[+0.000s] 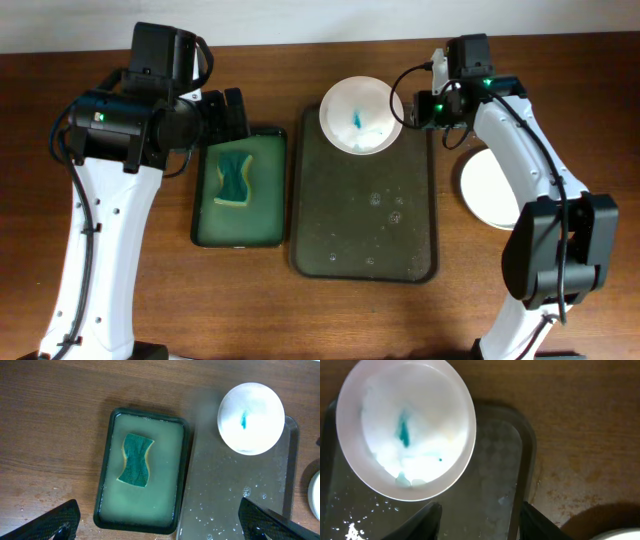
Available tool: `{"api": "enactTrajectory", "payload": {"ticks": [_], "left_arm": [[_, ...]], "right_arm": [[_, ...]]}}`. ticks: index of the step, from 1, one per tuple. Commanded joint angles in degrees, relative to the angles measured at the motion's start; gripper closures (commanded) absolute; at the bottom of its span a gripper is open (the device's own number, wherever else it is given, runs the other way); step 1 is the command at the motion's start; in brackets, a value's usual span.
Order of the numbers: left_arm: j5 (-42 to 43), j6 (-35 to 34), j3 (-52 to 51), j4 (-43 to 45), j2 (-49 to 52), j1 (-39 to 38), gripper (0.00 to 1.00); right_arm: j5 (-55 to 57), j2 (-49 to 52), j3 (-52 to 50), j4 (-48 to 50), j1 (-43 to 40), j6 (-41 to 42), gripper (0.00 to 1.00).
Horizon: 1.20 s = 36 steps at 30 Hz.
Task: Clean dirty plates on tray and stack at the side
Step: 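Grasp the last plate with the right gripper and drag it to the tray center, then pick up the sponge with the left gripper and scrub the last plate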
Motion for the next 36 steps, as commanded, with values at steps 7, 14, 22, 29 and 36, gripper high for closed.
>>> {"api": "enactTrajectory", "payload": {"ticks": [7, 14, 22, 29, 36], "left_arm": [[0.22, -0.15, 0.31, -0.07, -0.24, 0.09, 0.01], [0.22, -0.15, 0.31, -0.09, -0.24, 0.09, 0.01], [0.22, -0.15, 0.31, -0.07, -0.24, 0.09, 0.01], [3.19, -0.13, 0.31, -0.94, -0.24, 0.09, 0.01], [-4.81, 2.45, -8.04, -0.87, 8.76, 0.09, 0.06]], "right_arm": [[-8.52, 15.04, 0.44, 13.44, -0.59, -1.36, 0.68], [-8.33, 2.36, 2.60, -3.19, -1.05, 5.46, 0.96], [-4.04, -10.36, -10.58, -28.35, 3.04, 19.96, 0.96], [-5.29, -20.00, -22.36, -8.07, 5.20, 22.75, 0.65], [-5.31, -35.45, -21.97, -14.38, 5.31, 3.89, 0.42]]}}
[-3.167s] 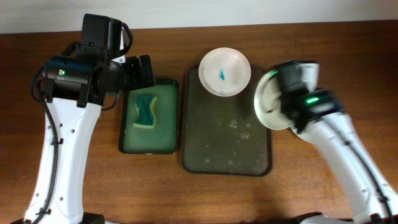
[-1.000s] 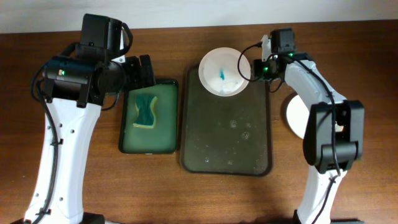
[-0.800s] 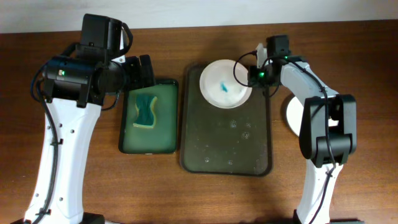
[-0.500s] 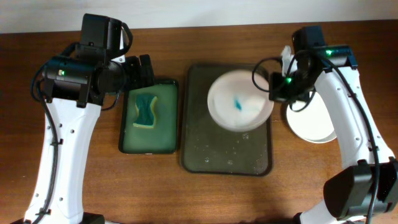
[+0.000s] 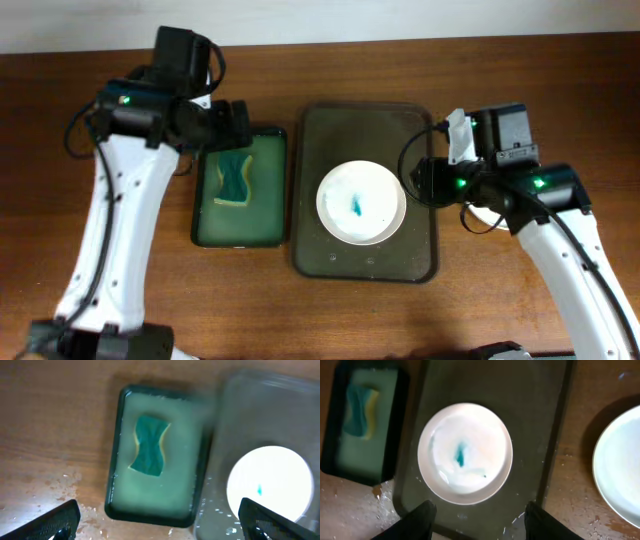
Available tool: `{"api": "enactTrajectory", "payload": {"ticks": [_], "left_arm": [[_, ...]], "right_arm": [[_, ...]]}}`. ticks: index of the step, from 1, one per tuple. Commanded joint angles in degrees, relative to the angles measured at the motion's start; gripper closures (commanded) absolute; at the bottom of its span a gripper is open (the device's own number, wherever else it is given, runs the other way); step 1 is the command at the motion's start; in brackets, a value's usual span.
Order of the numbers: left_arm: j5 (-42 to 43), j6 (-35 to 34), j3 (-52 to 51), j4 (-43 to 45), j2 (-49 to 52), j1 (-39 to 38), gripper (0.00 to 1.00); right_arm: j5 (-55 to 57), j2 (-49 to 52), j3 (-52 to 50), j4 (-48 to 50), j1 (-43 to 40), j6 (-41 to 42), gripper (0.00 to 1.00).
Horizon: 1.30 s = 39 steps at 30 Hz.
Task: Clean dirty plates on tray and stack at the side
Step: 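Pick up the sponge with the left gripper and scrub the last plate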
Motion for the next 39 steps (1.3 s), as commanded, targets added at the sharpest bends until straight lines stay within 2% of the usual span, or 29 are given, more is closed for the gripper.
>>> {"api": "enactTrajectory", "payload": {"ticks": [1, 3, 7, 8, 9, 10, 12, 14, 15, 16, 17, 18, 19, 21, 23, 24, 25, 26, 28, 30, 32, 33, 35, 39], "left_arm": [[-2.38, 0.87, -8.83, 1.77, 8.50, 0.11, 0.14], [-2.45, 0.90, -14.36, 7.98, 15.98, 0.11, 0.23], [-3.82, 0.85, -14.93, 17.18, 29.44, 2.16, 0.39], [-2.29, 0.87, -14.93, 18.69, 32.00, 3.61, 0.58], [-0.39, 0.87, -14.93, 18.97, 32.83, 4.28, 0.84], [2.62, 0.90, -14.91, 18.47, 33.07, 4.87, 1.00], [3.78, 0.90, -13.05, 14.71, 33.05, 4.92, 1.00], [3.78, 0.90, -6.88, 7.89, 33.05, 4.90, 1.00], [4.48, 0.90, -4.00, 5.20, 33.05, 4.92, 0.90], [5.35, 0.90, -2.25, 2.75, 33.05, 4.92, 0.67], [5.68, 0.90, -0.98, 0.55, 33.05, 4.92, 0.62], [5.66, 0.90, -0.02, -0.31, 33.05, 4.92, 0.62], [4.98, 0.90, 0.07, 0.39, 33.05, 4.98, 0.56], [4.15, 0.90, -0.07, 1.70, 33.09, 4.96, 0.37], [4.17, 0.90, -0.09, 2.05, 33.90, 4.83, 0.53], [4.17, 0.90, -0.92, 2.14, 34.56, 4.48, 0.57], [4.20, 0.87, -4.31, 3.91, 34.67, 3.67, 0.83], [4.20, 0.87, -6.78, 5.18, 34.67, 3.13, 0.98], [4.28, 0.87, -9.03, 5.99, 34.67, 2.49, 1.00], [6.82, 2.01, -6.34, 3.74, 32.61, 2.49, 1.00], [8.07, 3.98, -1.40, 1.16, 27.78, 2.32, 1.00], [8.15, 3.96, -0.15, 0.50, 25.75, 2.14, 1.00], [8.02, 3.96, 0.39, 0.83, 22.03, 1.86, 1.00], [6.10, 3.93, -0.26, 0.39, 21.59, 1.84, 1.00]], "right_arm": [[0.31, 3.78, 0.22, -2.29, -0.15, -1.90, 0.42], [0.28, 6.40, 0.22, -2.71, -0.15, -1.90, 0.42], [0.28, 8.09, 0.22, -3.61, -0.15, -1.90, 0.42], [0.31, 8.09, 0.22, -3.67, -0.15, -1.90, 0.42], [0.31, 8.09, 0.22, -3.67, -0.15, -1.90, 0.42], [0.31, 8.09, 0.22, -3.67, -0.15, -1.90, 0.42], [0.39, 8.09, 0.22, -3.41, -0.17, -1.81, 0.43], [4.85, 8.09, 0.22, -3.43, -0.17, 1.79, 0.43], [4.83, 8.09, 0.22, -3.48, -0.15, 1.79, 0.43], [4.83, 8.09, 0.22, -3.48, -0.15, 1.77, 0.43], [4.85, 8.09, 0.22, -3.45, -0.15, 1.77, 0.43], [4.85, 8.09, 0.22, -3.41, -0.15, 1.77, 0.43], [4.90, 8.09, 0.22, -3.41, -0.17, 1.75, 0.43], [4.90, 8.09, 0.22, -3.45, -0.15, 1.75, 0.43], [4.90, 8.09, 0.22, -3.45, -0.15, 1.77, 0.43], [4.87, 8.09, 0.22, -3.45, -0.15, 1.77, 0.43], [4.94, 8.09, 0.22, -3.93, -0.17, 1.79, 0.43], [5.42, 8.17, 0.22, -4.39, -0.20, 1.97, 0.43], [10.84, 10.19, 0.22, -5.86, -0.26, 6.99, 0.43], [10.60, 15.06, 0.22, -6.23, -0.26, 7.41, 0.43], [10.05, 18.73, 0.22, -5.79, -0.26, 7.37, 0.56], [9.25, 19.45, 0.22, -4.85, -0.26, 6.99, 0.57], [6.21, 19.63, 0.22, -2.49, -0.26, 5.35, 0.57], [6.10, 19.63, 0.22, -2.29, -0.26, 5.20, 0.57]]}}
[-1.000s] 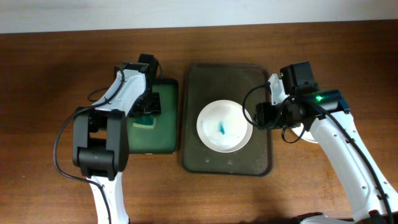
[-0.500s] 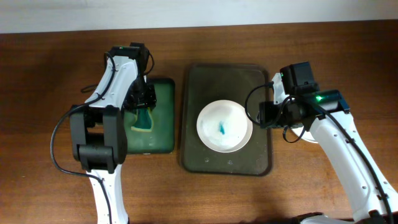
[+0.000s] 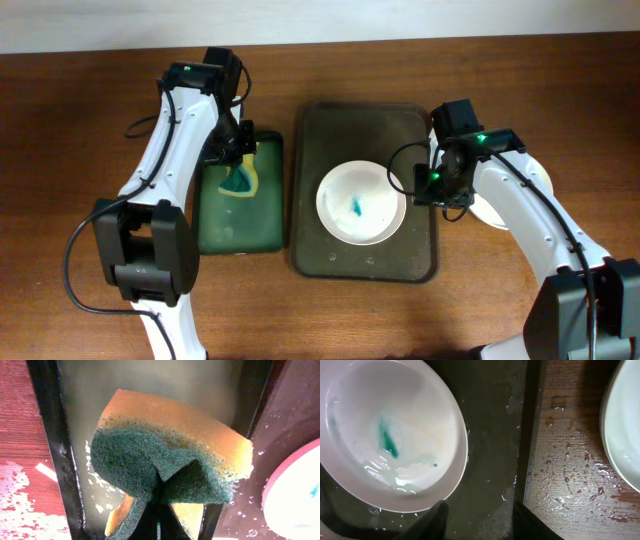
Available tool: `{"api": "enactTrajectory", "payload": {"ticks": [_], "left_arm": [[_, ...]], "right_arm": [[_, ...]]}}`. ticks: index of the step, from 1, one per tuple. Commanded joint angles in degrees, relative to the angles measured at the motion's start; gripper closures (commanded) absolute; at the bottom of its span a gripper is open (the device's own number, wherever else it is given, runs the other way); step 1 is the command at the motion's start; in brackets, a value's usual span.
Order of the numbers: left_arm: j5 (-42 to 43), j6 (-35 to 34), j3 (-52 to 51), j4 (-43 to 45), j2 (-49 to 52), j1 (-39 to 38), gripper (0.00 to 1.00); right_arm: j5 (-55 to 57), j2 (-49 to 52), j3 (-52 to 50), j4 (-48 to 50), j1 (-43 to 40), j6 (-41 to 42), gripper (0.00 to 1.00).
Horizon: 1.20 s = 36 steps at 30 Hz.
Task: Clean dirty plates on tray and stack at the side
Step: 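Pick up the sponge with the left gripper and scrub the last plate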
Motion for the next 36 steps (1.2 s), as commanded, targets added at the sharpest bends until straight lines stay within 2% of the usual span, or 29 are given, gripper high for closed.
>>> {"api": "enactTrajectory", "payload": {"ticks": [1, 3, 6, 8, 10, 12, 14, 15, 16, 17, 18, 20, 23, 26, 29, 33, 34, 35, 36], "left_arm": [[-1.09, 0.92, 0.13, 0.59, -0.85, 0.04, 1.00], [-0.72, 0.90, 0.13, 0.81, -0.85, 0.02, 1.00], [14.69, 1.09, 0.13, 2.97, -0.87, -2.21, 1.00], [15.41, 0.85, 0.13, 6.69, -0.87, -7.82, 1.00], [14.56, -1.70, 0.11, 9.27, -0.85, -13.22, 1.00], [12.74, -3.93, 0.11, 9.97, -0.37, -15.41, 1.00], [13.09, -5.77, 0.11, 10.78, 0.79, -15.76, 1.00], [16.06, -6.49, 0.11, 11.72, 2.95, -15.78, 1.00], [17.49, -6.54, 0.11, 12.04, 4.26, -16.04, 1.00], [19.17, -6.54, 0.11, 12.44, 6.08, -16.81, 1.00], [21.66, -6.93, 0.11, 13.09, 9.57, -18.49, 1.00], [22.18, -9.99, 0.11, 13.60, 13.51, -20.83, 1.00], [30.05, -9.94, 0.11, 16.87, 17.86, -24.28, 1.00], [30.51, -9.90, 0.11, 17.27, 20.28, -27.30, 1.00], [46.62, -2.99, 0.17, 20.92, 20.26, -27.71, 1.00], [46.64, -1.81, 0.24, 20.83, 20.26, -27.78, 1.00], [44.35, -1.51, 0.24, 21.05, 20.26, -27.76, 1.00], [38.88, -1.57, 0.24, 21.05, 20.26, -27.76, 1.00], [30.03, -2.86, 0.24, 21.07, 20.26, -27.76, 1.00]], "right_arm": [[-0.68, 0.11, 0.22, 0.39, -0.26, -0.39, 0.57], [-0.68, 0.11, 0.22, 1.01, -0.26, -0.39, 0.57], [-0.74, 0.52, 0.22, 2.84, -0.26, -0.37, 0.57], [-2.29, 4.33, -0.04, 2.99, -0.26, -4.26, 0.57], [-3.50, 9.86, -0.04, 4.37, -0.33, -5.92, 0.62], [-10.38, 13.20, -0.04, 8.72, -1.77, -11.96, 0.63], [-14.43, 17.42, -0.04, 12.33, -2.54, -13.53, 0.65], [-14.12, 18.60, -0.04, 14.03, -2.54, -13.25, 0.78], [-13.99, 18.84, -0.04, 14.58, -2.54, -12.79, 0.81], [-13.99, 18.84, -0.04, 14.62, -2.54, -11.74, 0.92], [-13.55, 18.84, -0.04, 14.56, -2.54, -10.73, 0.96], [-9.01, 18.84, -0.04, 14.34, -2.54, -4.39, 0.96], [-9.05, 18.84, -0.04, 14.34, -2.54, -3.96, 0.96], [-9.05, 18.84, -0.04, 14.14, -2.51, -3.96, 0.96], [-9.05, 18.84, -0.04, 14.14, -2.43, -3.96, 0.96], [-9.05, 18.84, -0.04, 14.14, -2.43, -3.96, 0.96], [-9.05, 18.84, -0.04, 14.14, -2.43, -3.96, 0.96], [-9.05, 18.84, -0.04, 14.10, -2.43, -3.96, 0.96], [-9.05, 18.84, -0.04, 13.94, -2.43, -3.96, 0.96]]}}
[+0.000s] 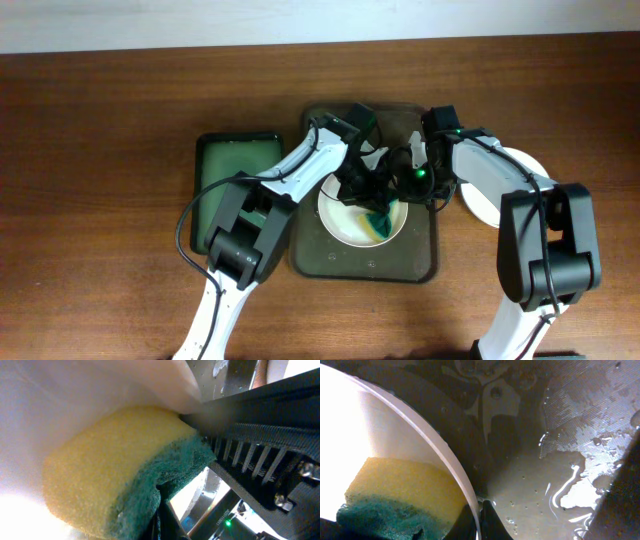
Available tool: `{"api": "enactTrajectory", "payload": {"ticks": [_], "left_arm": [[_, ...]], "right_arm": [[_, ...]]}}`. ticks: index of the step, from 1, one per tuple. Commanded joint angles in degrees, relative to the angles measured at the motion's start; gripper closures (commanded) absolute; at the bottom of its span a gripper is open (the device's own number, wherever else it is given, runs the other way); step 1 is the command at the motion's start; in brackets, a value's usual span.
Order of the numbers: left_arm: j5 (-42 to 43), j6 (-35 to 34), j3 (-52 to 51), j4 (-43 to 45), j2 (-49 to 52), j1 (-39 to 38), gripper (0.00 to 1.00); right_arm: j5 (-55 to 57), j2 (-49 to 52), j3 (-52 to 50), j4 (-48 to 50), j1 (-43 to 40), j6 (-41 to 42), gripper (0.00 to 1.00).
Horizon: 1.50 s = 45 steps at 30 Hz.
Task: Clean dirty plates on tray and stack at the side
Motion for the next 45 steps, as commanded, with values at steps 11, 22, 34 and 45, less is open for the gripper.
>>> {"api": "enactTrajectory", "payload": {"ticks": [11, 22, 34, 45], "left_arm": [[-45.13, -11.19, 6.21, -16.11, 1.25, 9.60, 1.00], [-14.49, -4.04, 6.21, -0.72, 1.36, -3.15, 1.00], [-39.63, 5.84, 26.47, -35.26, -6.01, 12.13, 1.00], [-42.84, 7.87, 15.47, -36.87, -7.87, 29.73, 0.84]], "right_arm": [[3.13, 0.74, 0.00, -0.98, 0.09, 2.21, 0.96], [3.19, 0.74, 0.00, -0.96, 0.11, 2.19, 0.96], [9.16, -16.55, 0.07, -7.17, 2.21, 1.99, 0.96], [49.81, -32.20, 2.99, -26.45, 20.55, 14.21, 0.96]]}}
